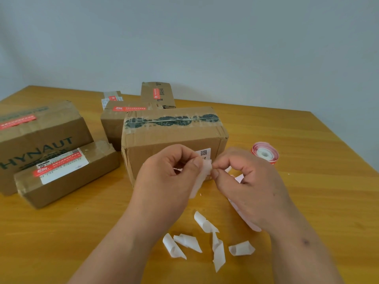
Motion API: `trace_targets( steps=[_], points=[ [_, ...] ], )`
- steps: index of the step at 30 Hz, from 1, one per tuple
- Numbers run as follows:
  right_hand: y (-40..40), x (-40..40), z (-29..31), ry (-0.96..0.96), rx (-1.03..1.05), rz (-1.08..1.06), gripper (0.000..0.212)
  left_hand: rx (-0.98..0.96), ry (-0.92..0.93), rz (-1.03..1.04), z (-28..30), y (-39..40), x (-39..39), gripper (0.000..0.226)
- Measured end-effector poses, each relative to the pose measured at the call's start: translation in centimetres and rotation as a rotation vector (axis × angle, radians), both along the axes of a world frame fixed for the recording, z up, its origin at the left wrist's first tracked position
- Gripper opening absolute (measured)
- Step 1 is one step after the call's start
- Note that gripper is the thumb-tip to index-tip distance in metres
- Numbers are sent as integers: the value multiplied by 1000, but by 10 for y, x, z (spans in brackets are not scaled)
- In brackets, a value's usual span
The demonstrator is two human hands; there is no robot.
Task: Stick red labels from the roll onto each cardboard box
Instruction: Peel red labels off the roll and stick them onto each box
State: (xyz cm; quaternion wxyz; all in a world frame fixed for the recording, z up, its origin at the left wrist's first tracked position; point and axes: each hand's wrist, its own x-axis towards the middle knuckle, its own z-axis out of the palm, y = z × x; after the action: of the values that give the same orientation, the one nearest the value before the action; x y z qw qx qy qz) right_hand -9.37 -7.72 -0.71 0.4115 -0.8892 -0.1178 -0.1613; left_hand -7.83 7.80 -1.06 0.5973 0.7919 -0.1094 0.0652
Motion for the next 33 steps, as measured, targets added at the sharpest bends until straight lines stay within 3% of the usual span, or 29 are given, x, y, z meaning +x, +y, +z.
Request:
trace_targets(
  steps=[3, 8, 11, 13, 18, 25, 29, 33],
  points=[
    [-7, 0, -5, 83, -38, -85, 22, -170, 90, 70, 0, 6, 3, 14],
    [-22, 3, -16, 280, -195, -273, 17, -541, 151, 104, 4, 17, 10, 12],
    [-24, 6, -16, 337, -467, -355, 18, -621, 147, 102, 6, 19, 12, 11],
    [-23, 7, -15, 328, -528, -412, 19, -587, 91, 85, 5, 18, 10, 11],
    [-16, 6, -7, 312, -194, -417, 29, -300, -108, 75, 3, 8, 1, 10],
    [3, -1, 3, 382, 496, -3, 46, -76, -391, 57, -11, -2, -2, 9],
    [8, 0, 6, 259, 553, -31, 16, 47, -503, 24, -17, -2, -1, 11],
    [8, -5, 13, 219, 390, -72, 20, 5, -439, -13, -14, -1, -4, 13]
  ],
)
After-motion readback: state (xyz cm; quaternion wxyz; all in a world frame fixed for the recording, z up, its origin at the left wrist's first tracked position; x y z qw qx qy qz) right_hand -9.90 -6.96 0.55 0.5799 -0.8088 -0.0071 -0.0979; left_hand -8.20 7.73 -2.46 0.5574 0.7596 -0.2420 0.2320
